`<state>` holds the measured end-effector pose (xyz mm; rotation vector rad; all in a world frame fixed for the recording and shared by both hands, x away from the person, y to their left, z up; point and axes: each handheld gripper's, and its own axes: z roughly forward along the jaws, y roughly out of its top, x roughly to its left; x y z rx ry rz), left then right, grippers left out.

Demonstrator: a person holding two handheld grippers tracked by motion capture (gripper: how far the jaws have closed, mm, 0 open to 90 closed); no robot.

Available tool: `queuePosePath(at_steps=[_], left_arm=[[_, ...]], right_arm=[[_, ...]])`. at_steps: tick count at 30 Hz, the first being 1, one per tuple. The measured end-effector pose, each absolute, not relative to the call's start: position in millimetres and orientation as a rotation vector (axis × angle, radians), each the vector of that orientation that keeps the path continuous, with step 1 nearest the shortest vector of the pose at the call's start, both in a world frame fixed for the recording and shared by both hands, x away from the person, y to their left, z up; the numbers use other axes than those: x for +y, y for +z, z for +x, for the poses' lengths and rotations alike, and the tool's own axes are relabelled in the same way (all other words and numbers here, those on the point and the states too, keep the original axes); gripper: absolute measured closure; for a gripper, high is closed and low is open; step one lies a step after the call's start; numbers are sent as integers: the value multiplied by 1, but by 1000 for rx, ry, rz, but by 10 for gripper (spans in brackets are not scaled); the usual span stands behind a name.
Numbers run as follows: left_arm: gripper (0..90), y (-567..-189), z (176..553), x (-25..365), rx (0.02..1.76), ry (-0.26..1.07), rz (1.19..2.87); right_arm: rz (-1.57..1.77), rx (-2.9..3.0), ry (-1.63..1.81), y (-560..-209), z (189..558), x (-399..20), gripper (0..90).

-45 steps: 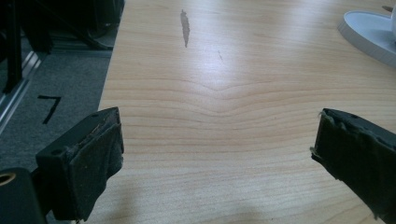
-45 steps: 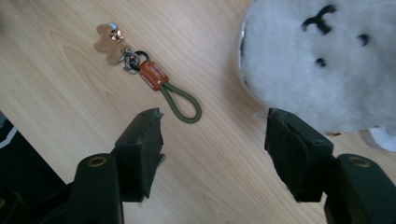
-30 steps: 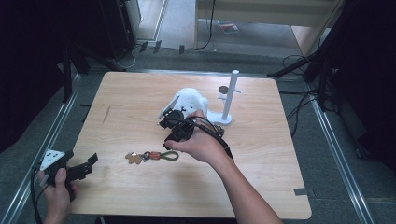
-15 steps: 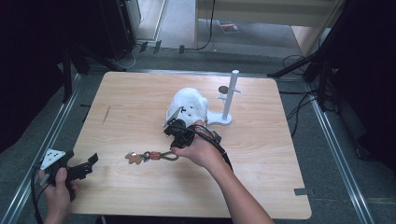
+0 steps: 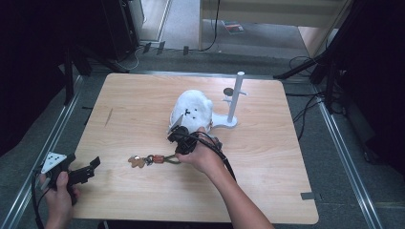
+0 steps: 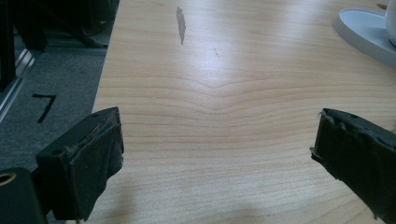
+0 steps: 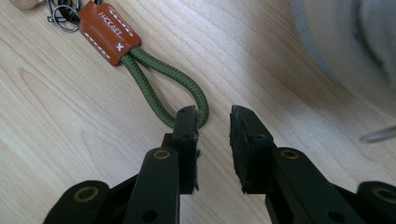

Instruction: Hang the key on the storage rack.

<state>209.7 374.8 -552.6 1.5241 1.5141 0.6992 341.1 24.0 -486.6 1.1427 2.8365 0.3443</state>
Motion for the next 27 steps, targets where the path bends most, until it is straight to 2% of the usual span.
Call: queuePosePath(at_steps=[13, 18, 27], left_arm=[[23, -553, 210, 375, 1513, 697, 1527], [23, -553, 210, 375, 1513, 696, 1526], [27, -553, 210, 375, 1513, 697, 1528]], right_arm=[[1117, 2868, 328, -502, 345, 32, 767], [1107, 2866, 328, -503, 343, 34, 812], [1133, 2883, 320, -502, 344, 33, 757]])
